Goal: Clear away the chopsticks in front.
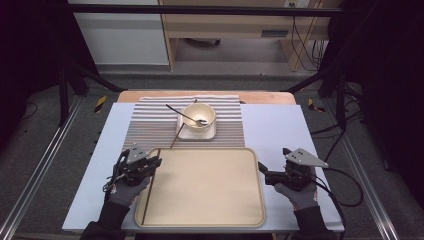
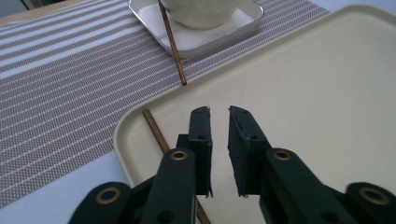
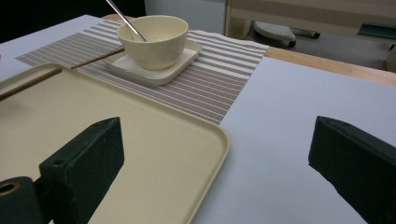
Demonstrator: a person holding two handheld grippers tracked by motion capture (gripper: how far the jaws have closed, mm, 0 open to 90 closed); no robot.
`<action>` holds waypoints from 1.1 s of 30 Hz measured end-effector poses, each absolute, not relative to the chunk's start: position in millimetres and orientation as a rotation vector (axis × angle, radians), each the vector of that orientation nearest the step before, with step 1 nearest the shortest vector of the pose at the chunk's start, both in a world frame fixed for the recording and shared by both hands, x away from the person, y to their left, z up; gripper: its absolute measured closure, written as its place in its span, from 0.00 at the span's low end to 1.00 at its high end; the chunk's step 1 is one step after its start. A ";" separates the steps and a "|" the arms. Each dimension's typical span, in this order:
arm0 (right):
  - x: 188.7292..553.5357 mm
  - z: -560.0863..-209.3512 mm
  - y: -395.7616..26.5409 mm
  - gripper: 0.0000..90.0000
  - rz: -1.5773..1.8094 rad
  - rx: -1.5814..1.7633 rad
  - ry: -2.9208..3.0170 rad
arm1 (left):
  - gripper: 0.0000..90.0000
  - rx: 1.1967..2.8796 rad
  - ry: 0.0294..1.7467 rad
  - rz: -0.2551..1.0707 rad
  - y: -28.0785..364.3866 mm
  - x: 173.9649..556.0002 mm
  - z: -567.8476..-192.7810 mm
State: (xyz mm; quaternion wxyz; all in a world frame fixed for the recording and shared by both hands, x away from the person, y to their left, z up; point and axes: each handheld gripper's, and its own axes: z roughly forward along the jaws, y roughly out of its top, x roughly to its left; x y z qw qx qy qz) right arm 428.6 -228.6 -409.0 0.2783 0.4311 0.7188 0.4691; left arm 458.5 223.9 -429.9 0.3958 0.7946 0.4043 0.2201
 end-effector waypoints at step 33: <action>430.1 -407.5 -230.3 0.06 1.250 1.190 1.887 | 0.43 1.988 0.977 0.654 189.2 546.1 -389.2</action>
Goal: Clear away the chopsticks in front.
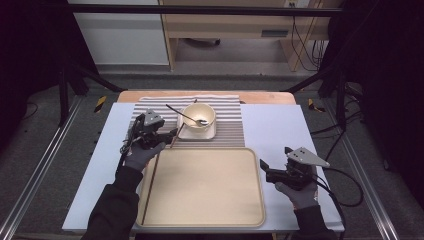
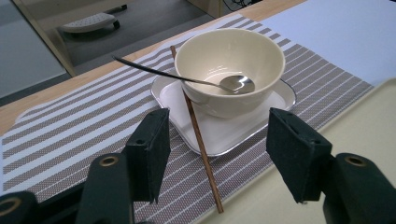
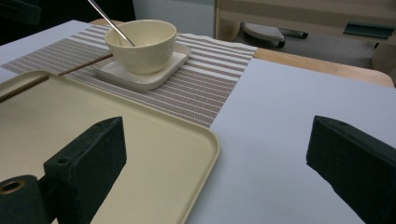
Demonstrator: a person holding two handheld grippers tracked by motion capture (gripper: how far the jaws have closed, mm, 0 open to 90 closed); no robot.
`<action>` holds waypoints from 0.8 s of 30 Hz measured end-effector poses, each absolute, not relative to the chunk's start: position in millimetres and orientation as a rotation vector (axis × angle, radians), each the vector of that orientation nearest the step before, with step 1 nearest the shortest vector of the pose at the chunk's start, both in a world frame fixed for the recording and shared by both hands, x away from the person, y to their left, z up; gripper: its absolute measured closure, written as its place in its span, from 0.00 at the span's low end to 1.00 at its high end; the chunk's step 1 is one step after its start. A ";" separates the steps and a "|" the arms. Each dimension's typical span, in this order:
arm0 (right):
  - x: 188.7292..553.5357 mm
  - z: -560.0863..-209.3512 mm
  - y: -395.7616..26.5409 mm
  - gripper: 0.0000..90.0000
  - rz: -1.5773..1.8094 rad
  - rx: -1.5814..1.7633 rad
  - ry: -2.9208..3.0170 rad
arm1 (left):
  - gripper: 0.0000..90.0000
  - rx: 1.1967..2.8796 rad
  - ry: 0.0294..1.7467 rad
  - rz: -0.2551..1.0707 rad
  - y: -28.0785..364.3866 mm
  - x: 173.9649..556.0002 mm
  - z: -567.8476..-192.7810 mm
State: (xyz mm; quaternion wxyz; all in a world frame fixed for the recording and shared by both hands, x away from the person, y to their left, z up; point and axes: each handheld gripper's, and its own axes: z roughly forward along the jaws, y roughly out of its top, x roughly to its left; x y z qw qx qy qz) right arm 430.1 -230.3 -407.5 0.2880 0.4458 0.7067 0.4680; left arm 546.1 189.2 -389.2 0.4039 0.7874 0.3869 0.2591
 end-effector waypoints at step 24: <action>431.8 -409.7 -228.7 0.06 1.249 1.195 1.905 | 0.52 2.112 1.051 0.616 167.3 607.8 -440.5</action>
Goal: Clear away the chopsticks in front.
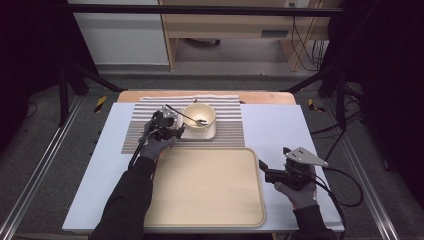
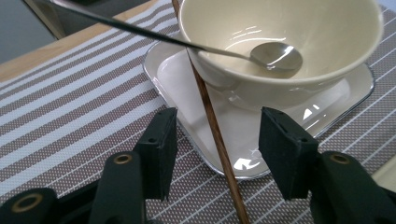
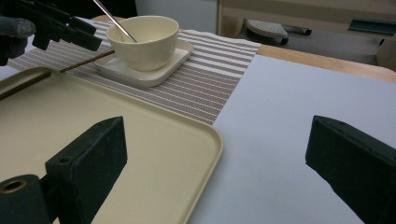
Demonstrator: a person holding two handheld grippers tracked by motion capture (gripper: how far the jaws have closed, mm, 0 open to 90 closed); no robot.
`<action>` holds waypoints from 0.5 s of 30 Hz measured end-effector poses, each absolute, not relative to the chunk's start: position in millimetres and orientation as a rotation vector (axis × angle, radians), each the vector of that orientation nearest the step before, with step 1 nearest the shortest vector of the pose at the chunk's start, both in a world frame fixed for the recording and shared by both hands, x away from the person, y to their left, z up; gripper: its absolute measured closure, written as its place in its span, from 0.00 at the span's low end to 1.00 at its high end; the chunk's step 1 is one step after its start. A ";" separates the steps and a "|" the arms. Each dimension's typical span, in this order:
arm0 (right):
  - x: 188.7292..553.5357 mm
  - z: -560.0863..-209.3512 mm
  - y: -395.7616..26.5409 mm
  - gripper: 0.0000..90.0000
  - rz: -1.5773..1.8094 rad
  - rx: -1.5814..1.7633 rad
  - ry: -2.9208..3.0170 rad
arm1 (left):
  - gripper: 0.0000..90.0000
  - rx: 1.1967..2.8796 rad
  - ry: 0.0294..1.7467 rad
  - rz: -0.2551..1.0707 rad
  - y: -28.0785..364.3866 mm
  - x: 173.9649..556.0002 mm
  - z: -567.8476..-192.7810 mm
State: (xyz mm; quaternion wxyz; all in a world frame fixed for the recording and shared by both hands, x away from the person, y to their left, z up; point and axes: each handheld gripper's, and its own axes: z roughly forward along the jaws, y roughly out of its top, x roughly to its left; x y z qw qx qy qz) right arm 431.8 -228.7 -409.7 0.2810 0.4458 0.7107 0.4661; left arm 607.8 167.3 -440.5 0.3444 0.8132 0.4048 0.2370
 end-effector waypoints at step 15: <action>432.6 -410.0 -229.9 0.06 1.246 1.199 1.907 | 0.73 2.146 1.057 0.604 163.4 618.0 -455.0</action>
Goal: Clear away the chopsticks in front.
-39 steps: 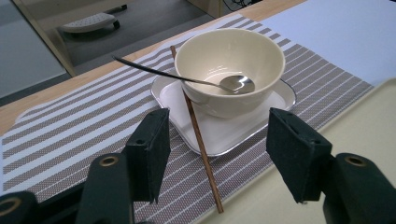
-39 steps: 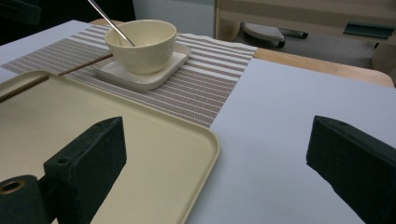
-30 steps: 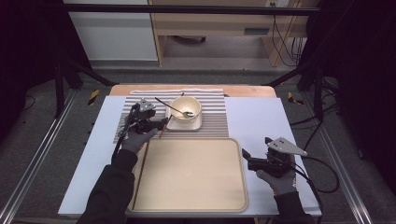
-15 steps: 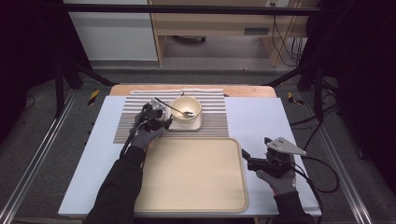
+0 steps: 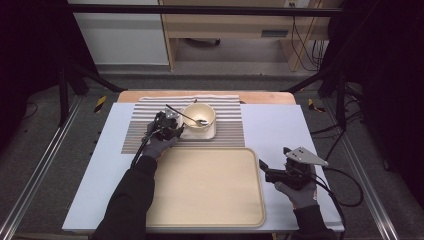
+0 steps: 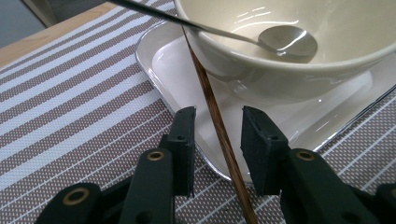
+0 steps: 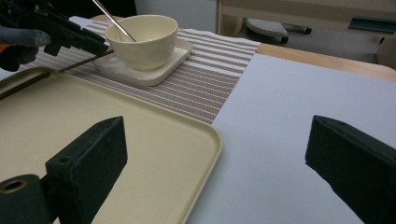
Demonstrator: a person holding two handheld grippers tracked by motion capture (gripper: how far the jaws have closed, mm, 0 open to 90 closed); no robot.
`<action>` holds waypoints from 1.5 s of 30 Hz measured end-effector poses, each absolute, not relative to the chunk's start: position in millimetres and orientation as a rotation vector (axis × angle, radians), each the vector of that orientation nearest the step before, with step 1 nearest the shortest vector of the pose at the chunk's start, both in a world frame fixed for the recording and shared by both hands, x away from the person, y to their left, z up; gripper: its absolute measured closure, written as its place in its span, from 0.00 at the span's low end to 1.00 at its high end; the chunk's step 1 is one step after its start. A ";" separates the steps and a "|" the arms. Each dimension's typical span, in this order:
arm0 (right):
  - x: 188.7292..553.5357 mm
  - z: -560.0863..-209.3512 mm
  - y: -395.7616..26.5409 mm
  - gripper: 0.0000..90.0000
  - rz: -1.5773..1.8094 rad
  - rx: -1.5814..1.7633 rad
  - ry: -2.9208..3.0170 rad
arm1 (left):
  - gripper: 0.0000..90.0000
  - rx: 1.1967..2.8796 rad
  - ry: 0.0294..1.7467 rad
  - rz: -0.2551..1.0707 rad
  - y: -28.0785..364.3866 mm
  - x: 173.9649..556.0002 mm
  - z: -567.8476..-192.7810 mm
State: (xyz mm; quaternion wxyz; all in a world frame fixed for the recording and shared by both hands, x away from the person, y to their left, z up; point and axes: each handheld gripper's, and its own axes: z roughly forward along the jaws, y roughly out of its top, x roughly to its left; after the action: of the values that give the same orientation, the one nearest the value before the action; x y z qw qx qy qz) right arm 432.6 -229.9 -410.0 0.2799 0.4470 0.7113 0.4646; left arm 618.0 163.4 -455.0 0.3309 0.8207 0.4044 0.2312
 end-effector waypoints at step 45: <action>431.7 -409.2 -230.8 0.06 1.247 1.205 1.901 | 0.95 2.011 1.234 0.652 199.5 589.3 -431.4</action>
State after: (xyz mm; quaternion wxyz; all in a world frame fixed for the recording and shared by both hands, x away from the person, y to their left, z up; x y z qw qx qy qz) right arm 431.7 -230.8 -409.2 0.2807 0.4494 0.7091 0.4652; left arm 589.3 199.5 -431.4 0.3399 0.7725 0.4742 0.2506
